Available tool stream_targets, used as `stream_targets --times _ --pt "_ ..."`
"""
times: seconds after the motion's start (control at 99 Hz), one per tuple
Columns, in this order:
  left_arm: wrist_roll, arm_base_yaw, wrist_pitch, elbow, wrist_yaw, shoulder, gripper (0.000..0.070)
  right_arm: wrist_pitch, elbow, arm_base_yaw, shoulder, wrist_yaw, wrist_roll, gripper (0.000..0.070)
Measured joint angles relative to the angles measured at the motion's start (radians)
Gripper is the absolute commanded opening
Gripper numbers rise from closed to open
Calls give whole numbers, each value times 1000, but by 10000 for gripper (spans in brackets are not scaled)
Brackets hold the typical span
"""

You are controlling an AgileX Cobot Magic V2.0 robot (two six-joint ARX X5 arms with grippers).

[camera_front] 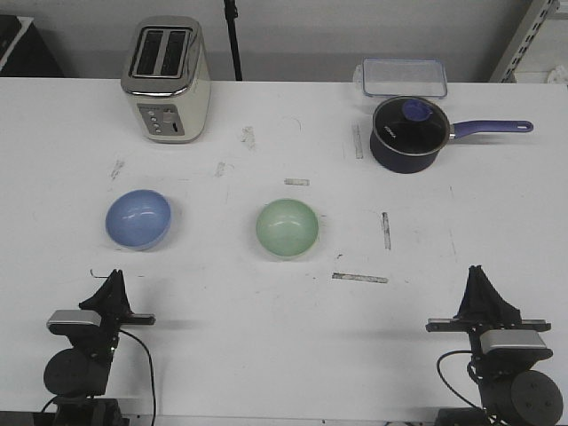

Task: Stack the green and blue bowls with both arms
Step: 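Reach the left gripper to the light blue bowl and grasp its rim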

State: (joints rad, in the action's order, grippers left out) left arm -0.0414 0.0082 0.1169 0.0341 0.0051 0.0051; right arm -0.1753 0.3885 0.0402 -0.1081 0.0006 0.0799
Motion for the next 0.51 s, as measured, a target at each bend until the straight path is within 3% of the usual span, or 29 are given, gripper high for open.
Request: stream_targets --times 0.131,0.505 --pt "-13 0 60 0 0 0 4 0 0 0 0 0 0 13" --pt "-24 0 52 125 0 76 4 0 0 0 0 0 0 13"
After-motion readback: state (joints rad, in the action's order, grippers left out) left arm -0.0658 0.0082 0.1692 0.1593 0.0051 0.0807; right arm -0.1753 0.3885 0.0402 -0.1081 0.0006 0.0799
